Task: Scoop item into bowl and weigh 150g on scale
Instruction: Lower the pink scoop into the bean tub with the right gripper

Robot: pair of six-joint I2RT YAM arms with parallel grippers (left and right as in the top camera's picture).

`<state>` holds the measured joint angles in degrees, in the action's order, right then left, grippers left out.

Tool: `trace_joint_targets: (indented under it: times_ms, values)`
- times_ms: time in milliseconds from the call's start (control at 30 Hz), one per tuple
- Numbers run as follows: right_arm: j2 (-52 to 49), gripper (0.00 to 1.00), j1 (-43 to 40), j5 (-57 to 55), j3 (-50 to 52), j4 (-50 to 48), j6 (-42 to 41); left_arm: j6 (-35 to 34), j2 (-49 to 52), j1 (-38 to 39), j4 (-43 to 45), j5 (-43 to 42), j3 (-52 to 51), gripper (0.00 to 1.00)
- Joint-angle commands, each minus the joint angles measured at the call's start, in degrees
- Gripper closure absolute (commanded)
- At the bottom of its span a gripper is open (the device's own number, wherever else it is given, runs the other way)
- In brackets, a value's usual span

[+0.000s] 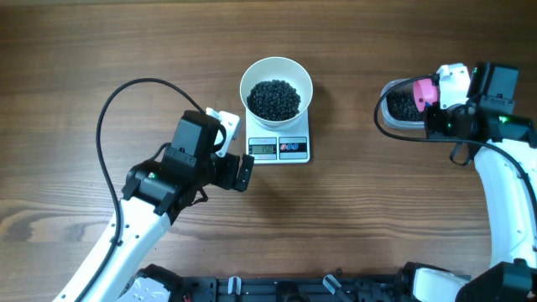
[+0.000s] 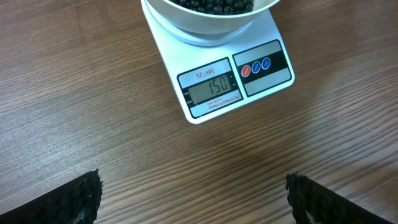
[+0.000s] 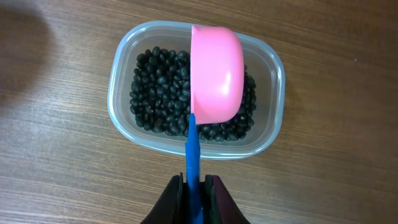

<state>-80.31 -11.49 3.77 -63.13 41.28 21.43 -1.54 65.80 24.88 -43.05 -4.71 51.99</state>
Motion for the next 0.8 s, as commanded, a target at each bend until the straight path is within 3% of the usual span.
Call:
trace_joint_targets:
  times_ms: [0, 100, 500, 767]
  values:
    - [-0.4, 0.96, 1.9, -6.4, -0.2, -0.6, 4.8, 0.7, 0.2, -0.3, 0.2, 0.3, -0.3, 0.0]
    - [-0.4, 0.96, 3.4, -12.0, -0.2, -2.0, 5.7, 0.7, 0.2, -0.3, 0.2, 0.3, -0.3, 0.0]
    - [-0.4, 0.96, 4.6, -9.0, -0.2, -2.2, 5.0, 0.7, 0.2, -0.3, 0.2, 0.3, -0.3, 0.0]
    - [-0.9, 0.96, 4.5, 1.3, -0.1, 1.5, -8.3, 0.7, 0.2, -0.3, 0.2, 0.3, -0.3, 0.0]
